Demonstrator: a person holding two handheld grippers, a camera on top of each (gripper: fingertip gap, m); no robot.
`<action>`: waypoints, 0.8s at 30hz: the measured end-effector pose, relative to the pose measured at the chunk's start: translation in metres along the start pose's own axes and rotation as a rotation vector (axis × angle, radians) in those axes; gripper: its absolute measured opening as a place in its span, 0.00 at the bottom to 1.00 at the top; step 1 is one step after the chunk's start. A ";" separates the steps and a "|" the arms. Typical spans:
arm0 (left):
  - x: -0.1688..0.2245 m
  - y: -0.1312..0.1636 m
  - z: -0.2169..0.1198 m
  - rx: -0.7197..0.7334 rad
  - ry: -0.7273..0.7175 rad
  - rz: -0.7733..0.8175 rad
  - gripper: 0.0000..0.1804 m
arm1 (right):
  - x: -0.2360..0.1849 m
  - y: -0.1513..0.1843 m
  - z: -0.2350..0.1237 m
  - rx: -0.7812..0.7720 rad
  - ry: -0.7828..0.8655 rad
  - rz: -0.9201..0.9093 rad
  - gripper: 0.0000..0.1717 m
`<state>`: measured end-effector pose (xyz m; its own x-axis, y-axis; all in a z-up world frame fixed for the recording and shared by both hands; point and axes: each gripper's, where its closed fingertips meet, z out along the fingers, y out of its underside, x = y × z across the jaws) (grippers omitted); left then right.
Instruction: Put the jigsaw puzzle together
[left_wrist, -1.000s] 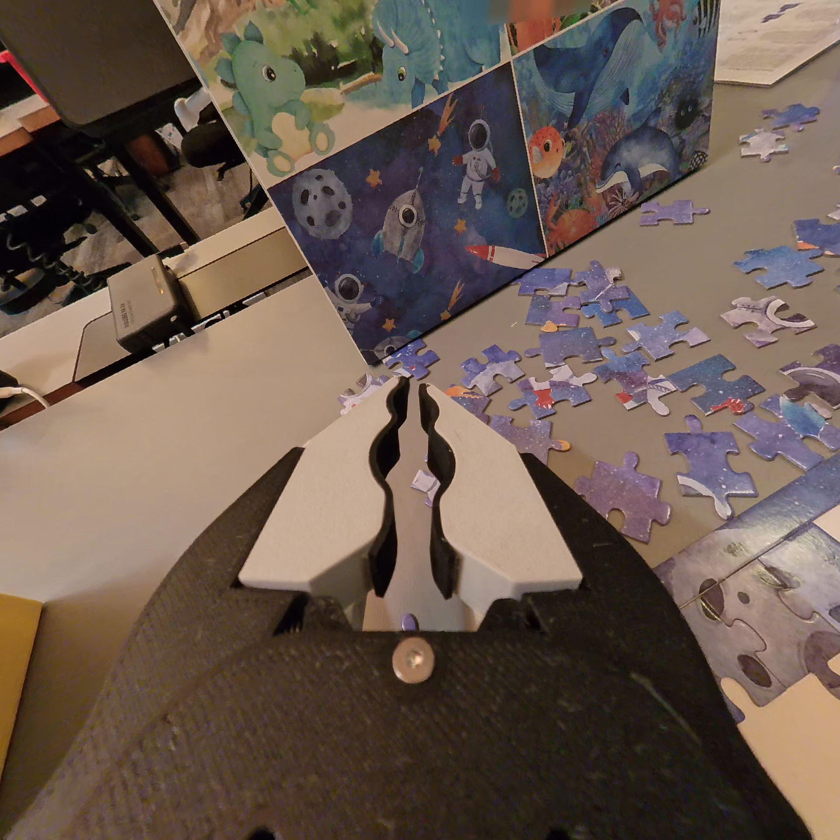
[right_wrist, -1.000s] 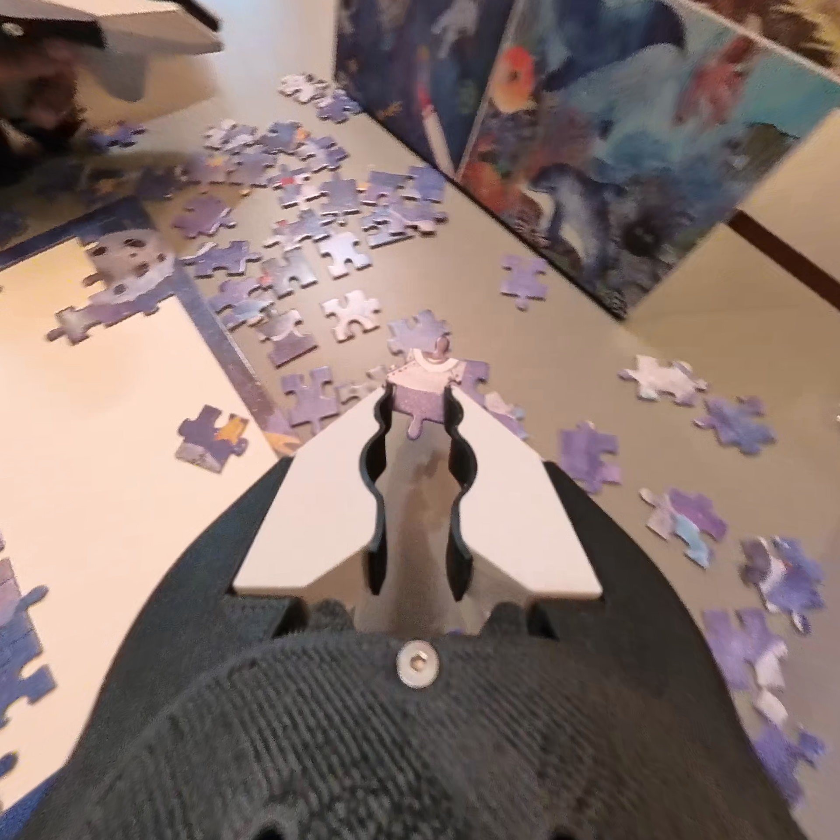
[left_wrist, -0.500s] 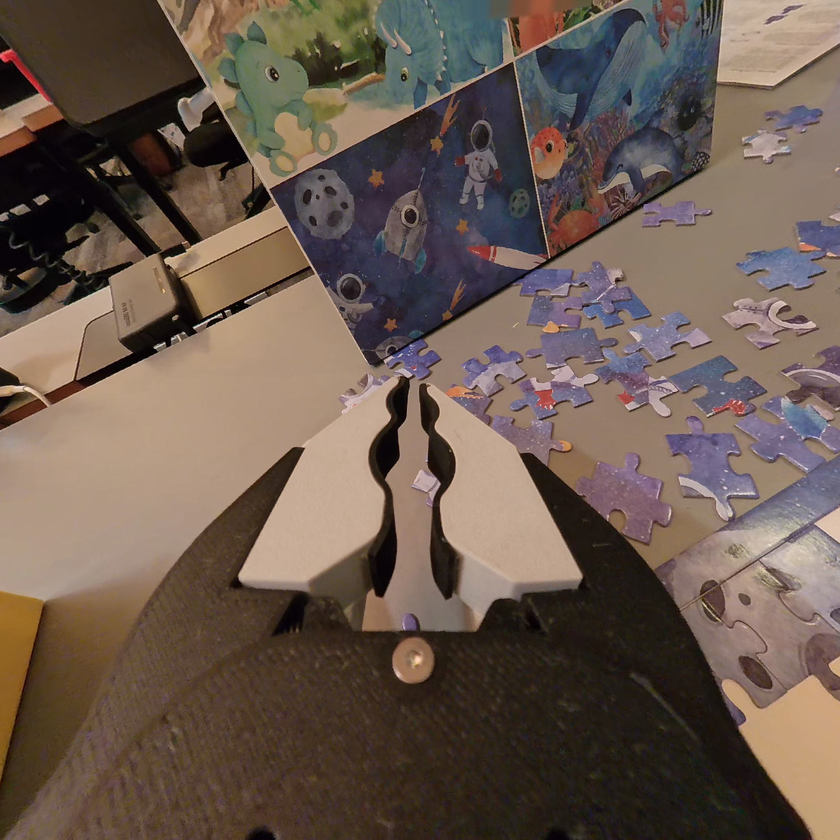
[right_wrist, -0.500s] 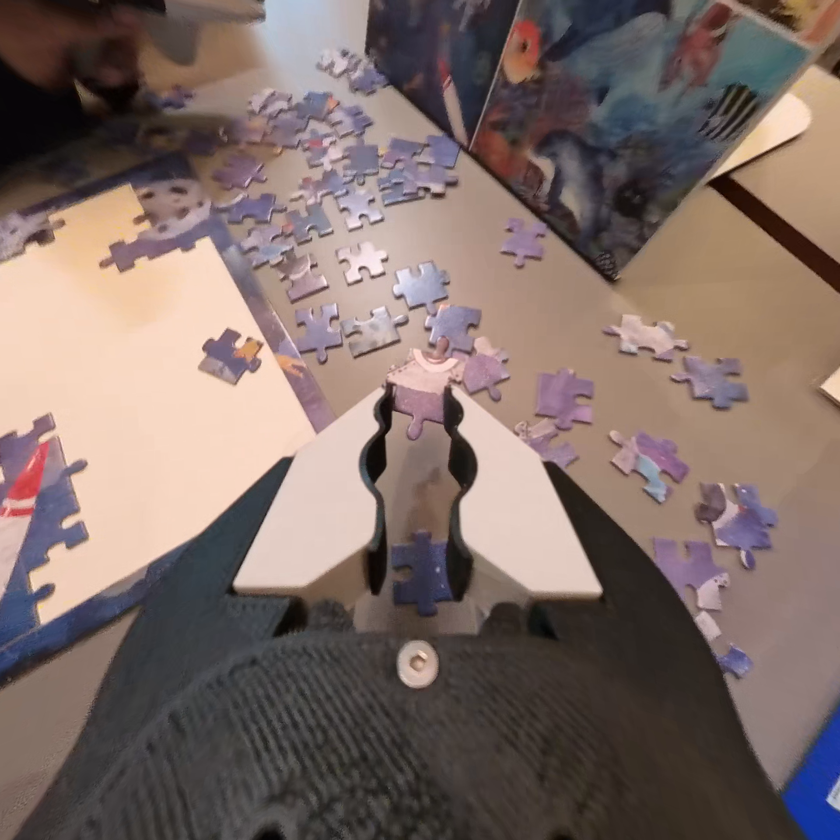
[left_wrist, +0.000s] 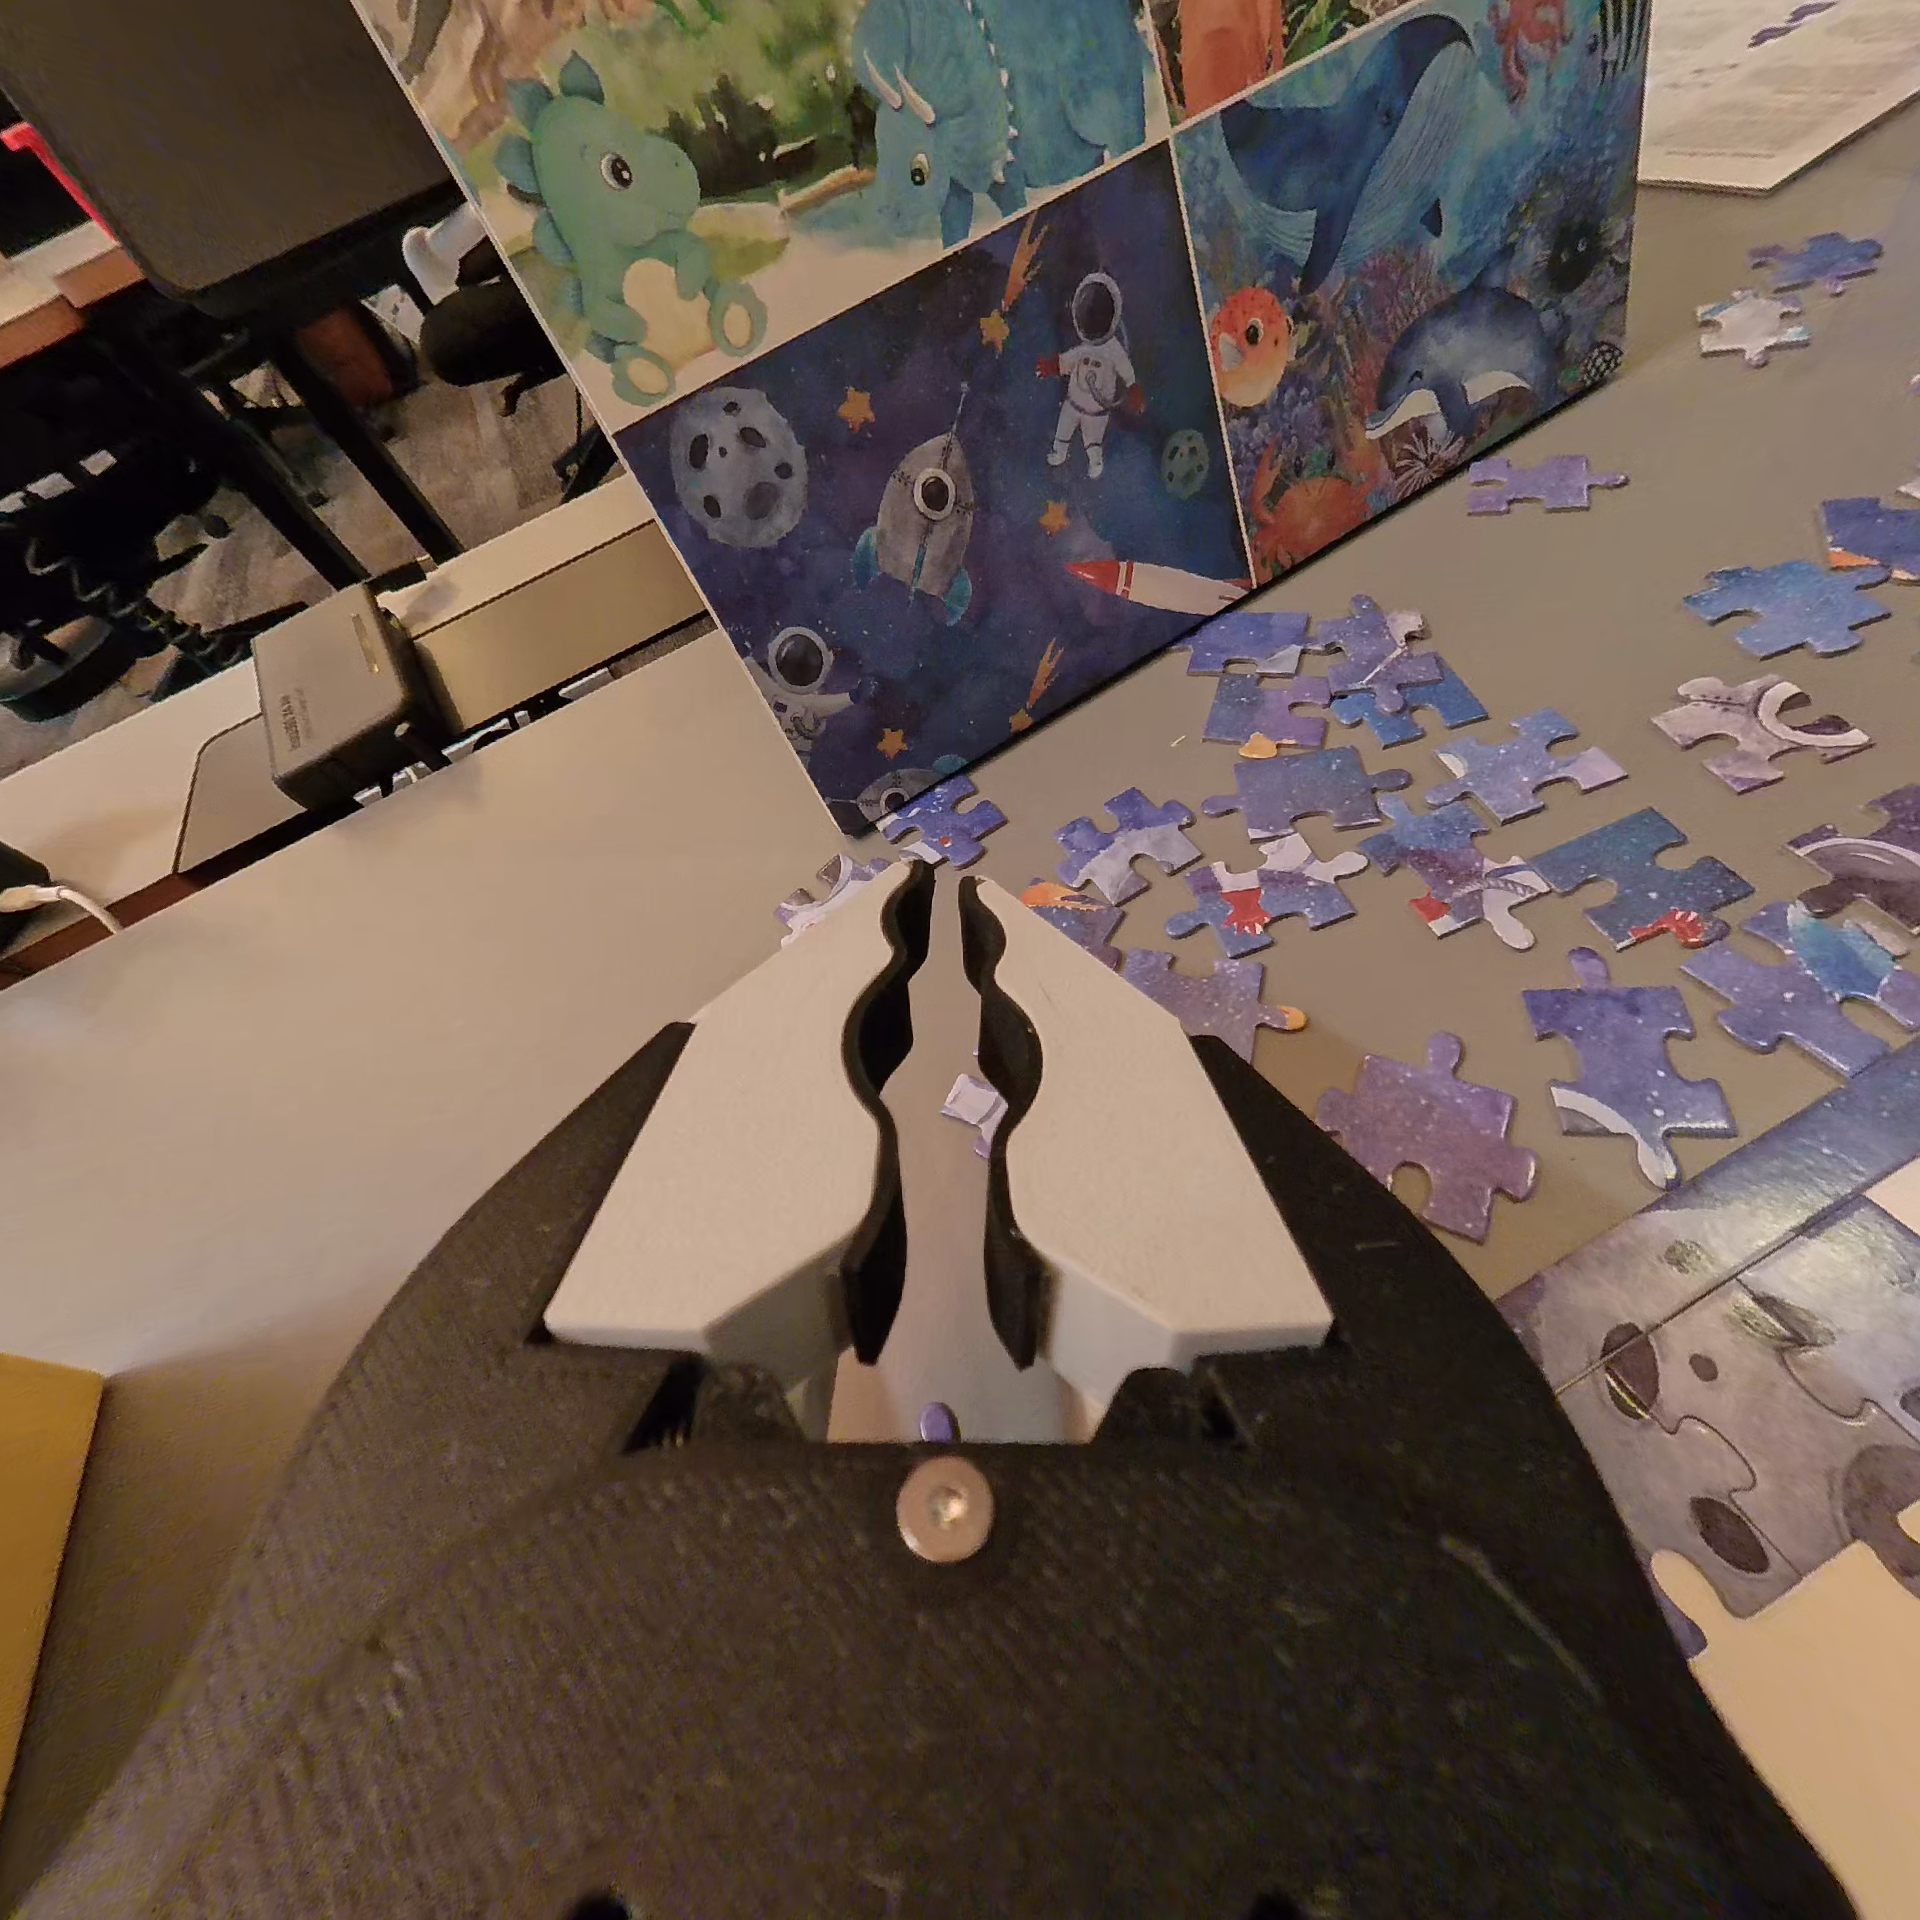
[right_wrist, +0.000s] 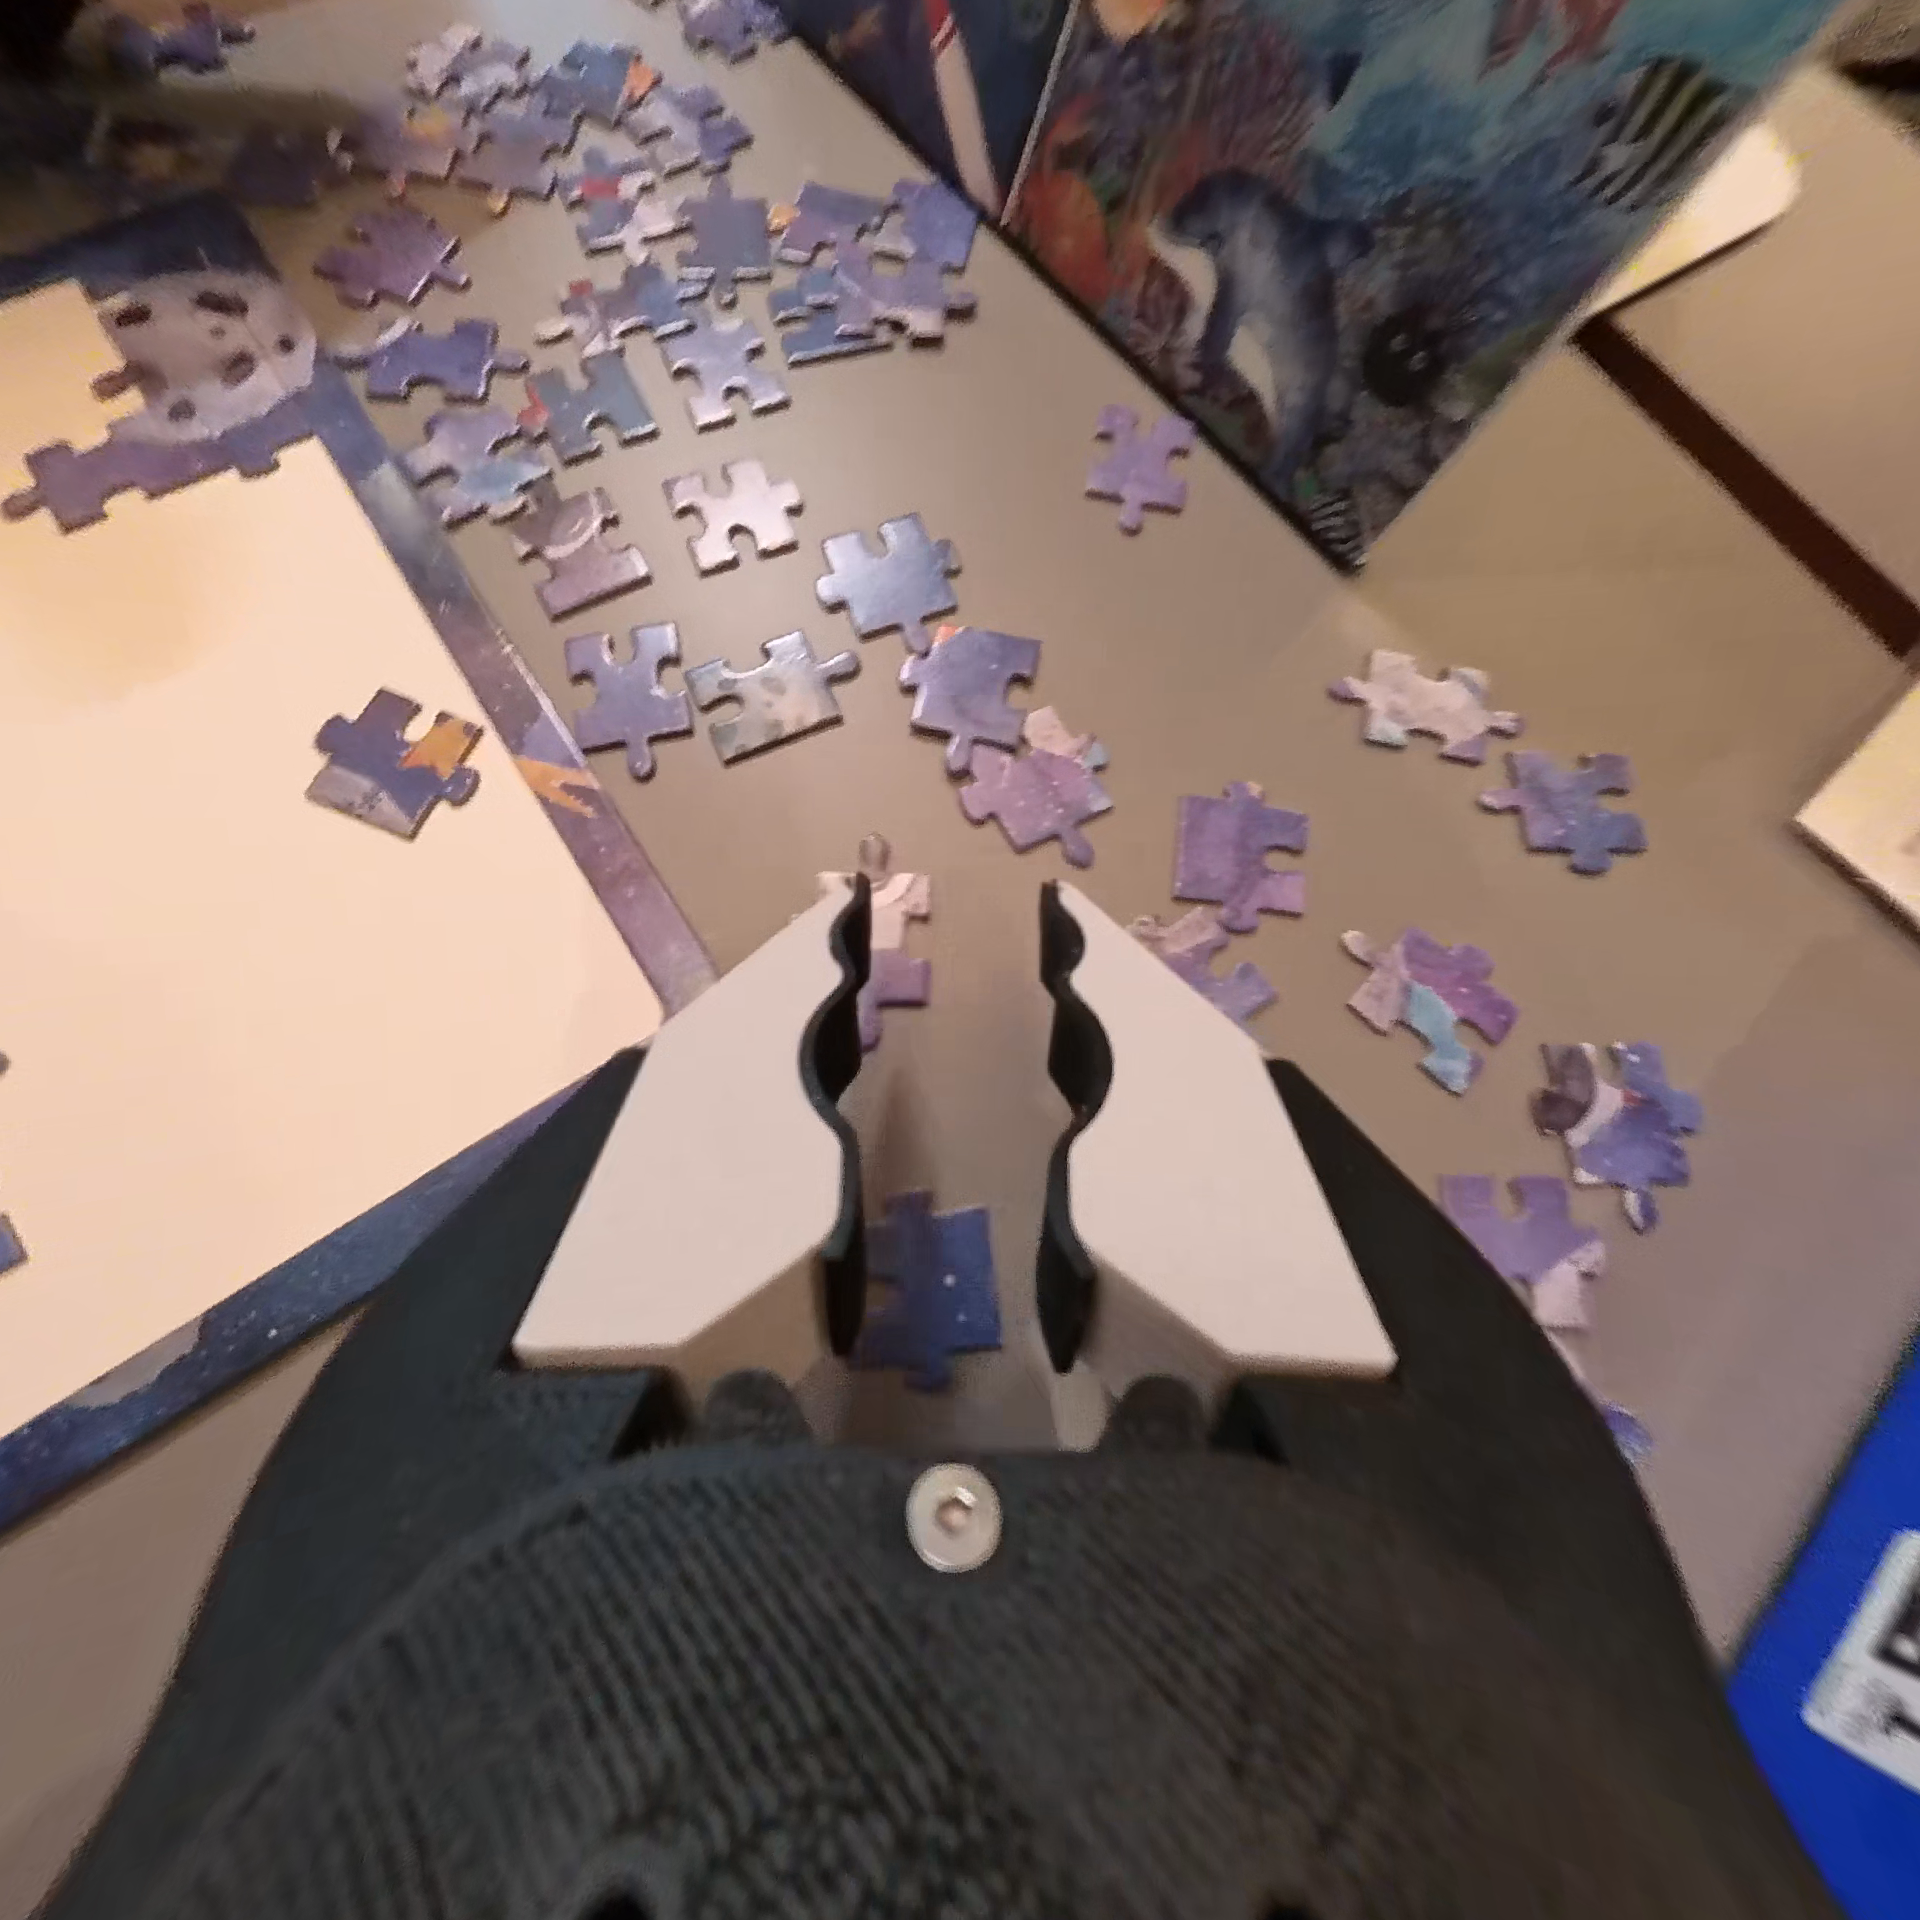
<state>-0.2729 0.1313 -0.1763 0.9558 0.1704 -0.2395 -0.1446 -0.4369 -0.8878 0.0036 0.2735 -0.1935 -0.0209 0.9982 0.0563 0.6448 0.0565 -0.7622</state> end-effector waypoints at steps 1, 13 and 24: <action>0.000 0.000 0.000 0.000 0.000 0.000 0.02 | 0.008 -0.003 -0.004 0.021 0.036 0.017 0.18; 0.000 0.000 0.000 0.002 -0.001 -0.003 0.02 | 0.070 -0.021 -0.049 0.259 0.307 0.231 0.12; -0.007 -0.005 -0.004 0.034 -0.025 -0.011 0.01 | 0.060 -0.019 -0.033 0.222 0.283 0.201 0.11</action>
<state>-0.2775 0.1288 -0.1687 0.9506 0.1974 -0.2395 -0.1435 -0.4047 -0.9031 0.0152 0.3321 -0.1548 0.3194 0.9466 0.0440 0.4336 -0.1047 -0.8950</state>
